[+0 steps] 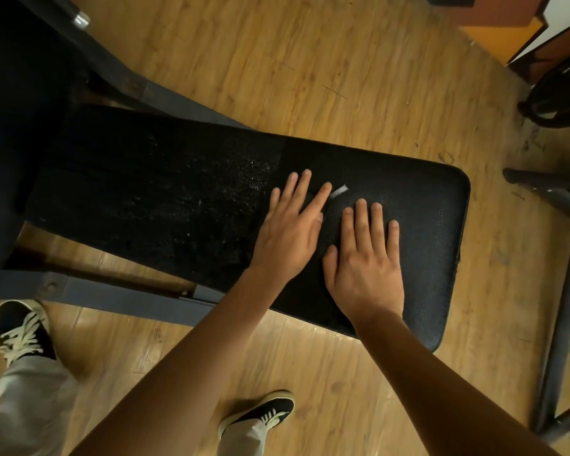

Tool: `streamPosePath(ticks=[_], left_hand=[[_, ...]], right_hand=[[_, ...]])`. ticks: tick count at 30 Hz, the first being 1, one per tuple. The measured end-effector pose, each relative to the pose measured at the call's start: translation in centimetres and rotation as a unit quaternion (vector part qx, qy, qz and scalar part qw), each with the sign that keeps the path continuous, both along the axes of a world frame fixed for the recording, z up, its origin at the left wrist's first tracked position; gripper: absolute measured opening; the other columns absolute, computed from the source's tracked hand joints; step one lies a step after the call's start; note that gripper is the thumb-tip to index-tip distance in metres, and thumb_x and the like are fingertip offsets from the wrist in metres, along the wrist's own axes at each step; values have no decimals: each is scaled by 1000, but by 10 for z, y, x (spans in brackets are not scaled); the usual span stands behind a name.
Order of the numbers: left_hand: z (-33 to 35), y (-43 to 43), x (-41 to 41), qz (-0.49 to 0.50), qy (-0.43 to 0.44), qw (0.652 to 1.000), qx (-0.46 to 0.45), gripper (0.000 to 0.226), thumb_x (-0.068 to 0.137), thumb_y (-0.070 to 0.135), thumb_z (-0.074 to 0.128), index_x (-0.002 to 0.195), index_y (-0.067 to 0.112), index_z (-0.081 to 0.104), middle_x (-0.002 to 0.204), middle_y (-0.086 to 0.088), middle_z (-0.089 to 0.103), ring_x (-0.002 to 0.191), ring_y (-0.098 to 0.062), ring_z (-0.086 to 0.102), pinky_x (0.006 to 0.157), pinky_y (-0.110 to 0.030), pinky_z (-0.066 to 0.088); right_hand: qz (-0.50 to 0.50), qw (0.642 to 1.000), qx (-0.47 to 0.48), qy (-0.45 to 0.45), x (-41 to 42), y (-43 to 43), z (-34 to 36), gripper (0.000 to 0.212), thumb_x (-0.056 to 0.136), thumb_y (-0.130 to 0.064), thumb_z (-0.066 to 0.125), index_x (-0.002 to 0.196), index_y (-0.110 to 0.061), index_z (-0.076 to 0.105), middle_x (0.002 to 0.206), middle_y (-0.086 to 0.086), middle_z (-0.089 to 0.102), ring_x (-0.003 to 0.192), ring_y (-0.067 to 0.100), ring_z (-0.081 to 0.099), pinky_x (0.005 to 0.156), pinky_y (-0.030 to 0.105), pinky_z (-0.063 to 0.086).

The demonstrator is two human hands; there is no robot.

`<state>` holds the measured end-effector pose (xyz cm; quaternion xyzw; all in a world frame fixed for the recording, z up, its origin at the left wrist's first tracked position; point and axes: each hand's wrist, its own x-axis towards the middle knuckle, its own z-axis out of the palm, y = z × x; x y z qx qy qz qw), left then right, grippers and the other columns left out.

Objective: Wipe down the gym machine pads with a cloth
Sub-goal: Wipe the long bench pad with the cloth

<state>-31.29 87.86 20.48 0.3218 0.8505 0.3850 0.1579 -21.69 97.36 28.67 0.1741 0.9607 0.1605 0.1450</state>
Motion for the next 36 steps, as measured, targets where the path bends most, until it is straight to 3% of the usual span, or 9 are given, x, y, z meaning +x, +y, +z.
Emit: streamPosePath(ticks=[15, 28, 36], left_hand=[[-2, 62, -100, -7, 9, 1000, -28, 52, 110, 29, 31, 161, 24, 22, 169, -12, 13, 157, -27, 1, 126, -46, 2], [-7, 35, -55, 34, -15, 999, -7, 54, 108, 37, 35, 160, 24, 28, 170, -9, 13, 157, -27, 3, 124, -44, 0], [-7, 60, -100, 14, 2, 998, -59, 53, 109, 34, 28, 161, 25, 24, 170, -11, 10, 157, -27, 4, 125, -48, -2]], right_hand=[[-5, 1000, -2, -8, -2, -1, -1, 65, 107, -40, 27, 161, -5, 23, 168, 19, 18, 157, 35, 8, 127, 55, 11], [-7, 1000, -5, -16, -3, 1, -1, 65, 106, -40, 24, 161, -5, 22, 169, 19, 16, 158, 35, 6, 127, 55, 10], [-5, 1000, -10, -5, -4, 1, -2, 65, 106, -40, 26, 160, -5, 24, 168, 20, 19, 157, 37, 10, 126, 56, 12]])
